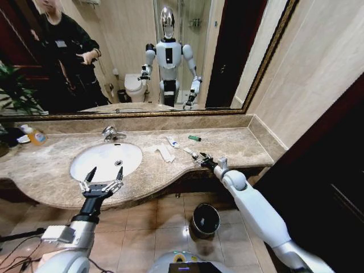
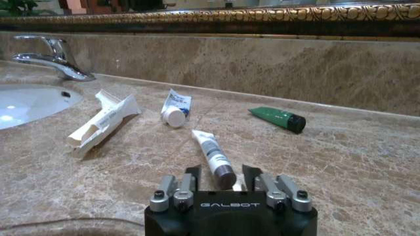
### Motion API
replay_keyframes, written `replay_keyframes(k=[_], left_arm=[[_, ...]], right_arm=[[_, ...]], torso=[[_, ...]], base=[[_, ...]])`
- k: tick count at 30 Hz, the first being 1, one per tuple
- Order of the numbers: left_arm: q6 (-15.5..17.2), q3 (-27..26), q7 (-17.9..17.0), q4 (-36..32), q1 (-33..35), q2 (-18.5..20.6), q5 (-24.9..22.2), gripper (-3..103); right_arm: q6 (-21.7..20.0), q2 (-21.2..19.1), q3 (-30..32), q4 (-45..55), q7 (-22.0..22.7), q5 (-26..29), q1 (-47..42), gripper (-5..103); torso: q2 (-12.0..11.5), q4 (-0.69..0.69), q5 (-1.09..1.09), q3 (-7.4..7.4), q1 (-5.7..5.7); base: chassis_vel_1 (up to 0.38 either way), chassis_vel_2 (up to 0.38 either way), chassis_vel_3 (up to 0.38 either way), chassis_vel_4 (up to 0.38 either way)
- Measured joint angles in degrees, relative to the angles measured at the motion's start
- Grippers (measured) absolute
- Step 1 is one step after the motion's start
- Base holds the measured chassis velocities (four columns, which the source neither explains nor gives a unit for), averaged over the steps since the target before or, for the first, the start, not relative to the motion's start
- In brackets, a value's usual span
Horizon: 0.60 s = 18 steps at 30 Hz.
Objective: Pick up the trash from the sink and place it in the trash bin.
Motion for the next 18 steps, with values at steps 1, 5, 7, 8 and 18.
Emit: replay_keyframes(k=[1,5,7,8,18], left_arm=[[0.0,0.0,0.0,0.0,0.0,0.0,0.0,100],[0.0,0.0,0.0,0.0,0.0,0.0,0.0,100],[0.0,0.0,0.0,0.0,0.0,0.01,0.0,100],[0.0,0.0,0.0,0.0,0.0,0.0,0.0,100],[0.0,0.0,0.0,0.0,0.0,0.0,0.0,100]], right_arm=[[0.01,0.03,-0.01,-0.03,0.0,0.0,0.01,40],[0.1,0.1,-0.04,-0.14,0.01,-0.07,0.0,24],[0.23,0.15,-0.04,-0.23,-0.01,-0.17,-0.02,19],[0.3,0.19,-0.05,-0.25,-0.01,-0.22,-0.04,16],[0.39,-0.04,0.7,1.83,0.98,0.07,-0.62,16]], torso=[[0.0,0.0,0.0,0.0,0.0],[0.0,0.0,0.0,0.0,0.0],[0.0,0.0,0.0,0.0,0.0],[0.0,0.0,0.0,0.0,0.0],[0.01,0.0,0.0,0.0,0.0]], base=[[0.0,0.0,0.0,0.0],[0.0,0.0,0.0,0.0],[0.0,0.0,0.0,0.0],[0.0,0.0,0.0,0.0],[0.0,0.0,0.0,0.0]])
